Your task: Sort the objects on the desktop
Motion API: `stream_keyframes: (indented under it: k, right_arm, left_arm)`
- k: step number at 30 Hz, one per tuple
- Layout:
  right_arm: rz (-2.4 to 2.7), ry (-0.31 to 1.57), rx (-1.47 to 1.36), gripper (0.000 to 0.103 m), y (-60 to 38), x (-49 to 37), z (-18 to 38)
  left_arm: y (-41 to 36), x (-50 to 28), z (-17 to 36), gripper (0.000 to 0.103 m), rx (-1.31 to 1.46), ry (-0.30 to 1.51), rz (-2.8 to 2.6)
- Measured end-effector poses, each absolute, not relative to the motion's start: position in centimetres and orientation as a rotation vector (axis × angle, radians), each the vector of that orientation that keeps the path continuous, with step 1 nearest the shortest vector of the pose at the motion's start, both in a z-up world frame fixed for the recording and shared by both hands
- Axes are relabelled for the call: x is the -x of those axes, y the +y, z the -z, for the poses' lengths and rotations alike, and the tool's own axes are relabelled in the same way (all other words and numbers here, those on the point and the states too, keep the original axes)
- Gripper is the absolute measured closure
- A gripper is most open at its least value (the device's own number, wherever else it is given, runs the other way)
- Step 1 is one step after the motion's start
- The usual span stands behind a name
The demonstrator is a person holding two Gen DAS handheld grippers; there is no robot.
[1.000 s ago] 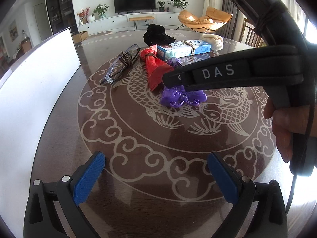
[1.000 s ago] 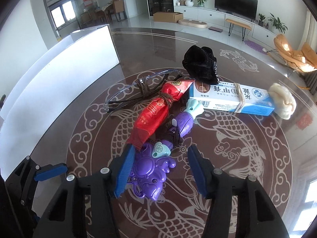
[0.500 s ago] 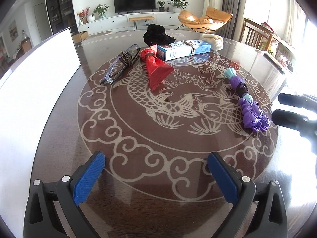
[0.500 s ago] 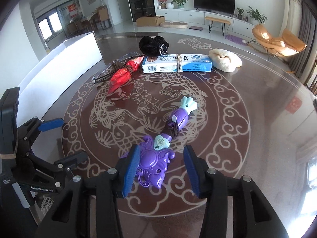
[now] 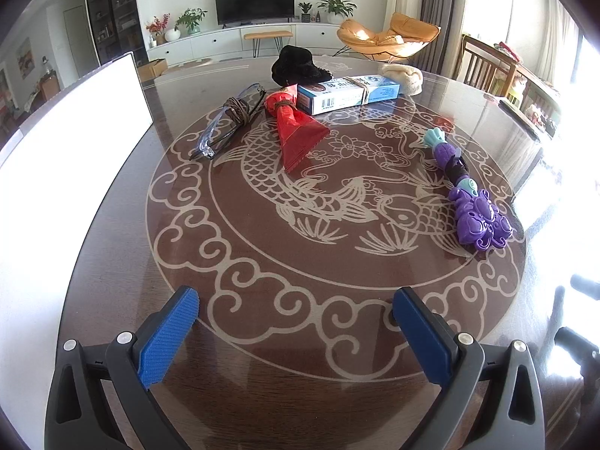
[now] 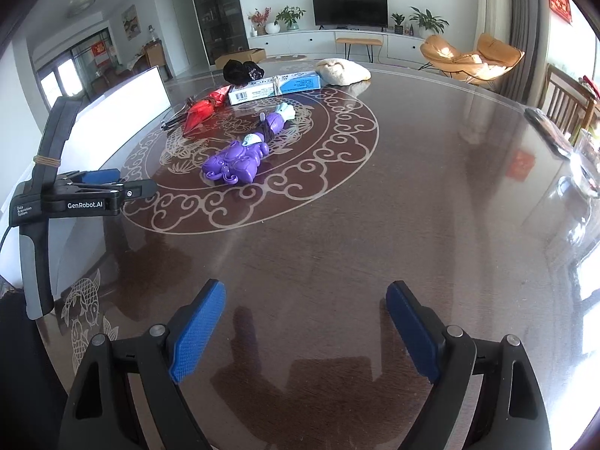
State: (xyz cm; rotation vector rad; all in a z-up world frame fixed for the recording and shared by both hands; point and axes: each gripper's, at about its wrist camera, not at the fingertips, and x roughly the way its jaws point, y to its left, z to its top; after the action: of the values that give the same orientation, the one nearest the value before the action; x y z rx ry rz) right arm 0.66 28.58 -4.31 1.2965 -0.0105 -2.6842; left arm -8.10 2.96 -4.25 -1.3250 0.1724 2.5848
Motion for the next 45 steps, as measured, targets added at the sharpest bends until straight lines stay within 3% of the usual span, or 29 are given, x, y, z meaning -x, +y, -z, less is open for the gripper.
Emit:
stream_keyframes:
  k: [6, 45]
  right_arm:
    - [2.667, 0.092, -1.308, 0.015, 27.27, -0.42, 4.66]
    - [2.663, 0.055, -1.319, 0.011, 27.64, -0.27, 4.77]
  left_arm:
    - [2.97, 8.1, 4.24, 0.0, 1.325, 0.172, -2.585]
    - [2.93, 8.11, 4.23, 0.0, 1.325, 0.172, -2.585]
